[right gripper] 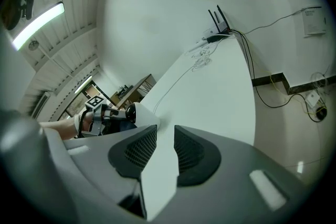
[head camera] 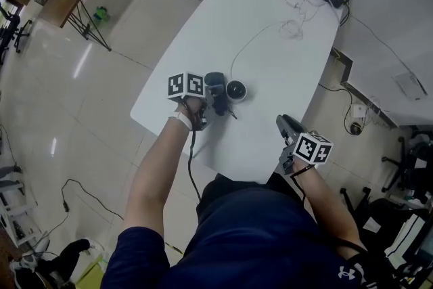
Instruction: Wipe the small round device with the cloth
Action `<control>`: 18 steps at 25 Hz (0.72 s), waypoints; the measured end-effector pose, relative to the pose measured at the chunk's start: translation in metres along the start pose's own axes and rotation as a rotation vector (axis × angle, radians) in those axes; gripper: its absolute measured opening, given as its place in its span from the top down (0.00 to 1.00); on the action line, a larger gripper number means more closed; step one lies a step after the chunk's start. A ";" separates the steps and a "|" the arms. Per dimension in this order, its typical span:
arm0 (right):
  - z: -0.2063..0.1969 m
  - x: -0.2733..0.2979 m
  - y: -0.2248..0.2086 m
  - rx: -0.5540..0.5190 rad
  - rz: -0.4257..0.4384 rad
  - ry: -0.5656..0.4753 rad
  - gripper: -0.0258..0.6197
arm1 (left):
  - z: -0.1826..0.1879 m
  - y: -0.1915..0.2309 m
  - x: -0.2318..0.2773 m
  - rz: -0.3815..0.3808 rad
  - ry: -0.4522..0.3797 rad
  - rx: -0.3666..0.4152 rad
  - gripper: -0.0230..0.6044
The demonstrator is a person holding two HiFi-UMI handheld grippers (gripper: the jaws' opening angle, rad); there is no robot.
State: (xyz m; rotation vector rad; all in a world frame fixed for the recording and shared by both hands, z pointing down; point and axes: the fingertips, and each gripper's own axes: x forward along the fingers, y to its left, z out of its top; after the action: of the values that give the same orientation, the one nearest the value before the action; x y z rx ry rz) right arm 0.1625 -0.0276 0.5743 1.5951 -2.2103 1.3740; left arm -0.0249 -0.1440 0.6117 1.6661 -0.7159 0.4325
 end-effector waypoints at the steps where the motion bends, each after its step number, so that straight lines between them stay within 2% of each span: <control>1: 0.000 -0.002 -0.002 0.008 -0.005 -0.005 0.79 | 0.001 -0.002 -0.006 -0.030 -0.040 -0.045 0.85; 3: -0.001 -0.004 -0.008 0.024 -0.013 -0.009 0.80 | -0.001 -0.009 -0.020 -0.072 -0.114 -0.081 0.85; 5: -0.002 -0.003 -0.013 0.037 -0.016 -0.008 0.80 | -0.005 -0.025 -0.034 -0.080 -0.164 -0.032 0.85; 7: -0.004 0.000 -0.015 0.041 -0.014 -0.002 0.80 | -0.010 -0.046 -0.043 -0.045 -0.203 0.084 0.85; 9: -0.007 0.004 -0.014 0.036 -0.010 0.009 0.80 | -0.015 -0.070 -0.046 0.014 -0.246 0.240 0.85; 11: -0.009 0.008 -0.009 0.022 0.000 0.023 0.80 | -0.019 -0.092 -0.044 0.106 -0.302 0.466 0.85; 13: -0.011 0.011 0.000 -0.002 0.018 0.035 0.81 | -0.030 -0.102 -0.036 0.244 -0.330 0.800 0.85; 15: -0.012 0.012 0.007 -0.023 0.033 0.043 0.81 | -0.053 -0.107 -0.020 0.356 -0.286 1.135 0.85; 16: -0.012 0.012 0.008 -0.029 0.036 0.045 0.81 | -0.067 -0.108 -0.009 0.384 -0.242 1.270 0.85; 18: -0.011 0.011 0.006 -0.028 0.032 0.046 0.81 | -0.093 -0.103 0.014 0.416 -0.140 1.480 0.85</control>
State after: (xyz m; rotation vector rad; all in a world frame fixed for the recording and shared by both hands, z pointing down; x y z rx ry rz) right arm 0.1481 -0.0273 0.5834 1.5104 -2.2277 1.3672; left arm 0.0626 -0.0470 0.5647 2.9252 -0.9074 1.3712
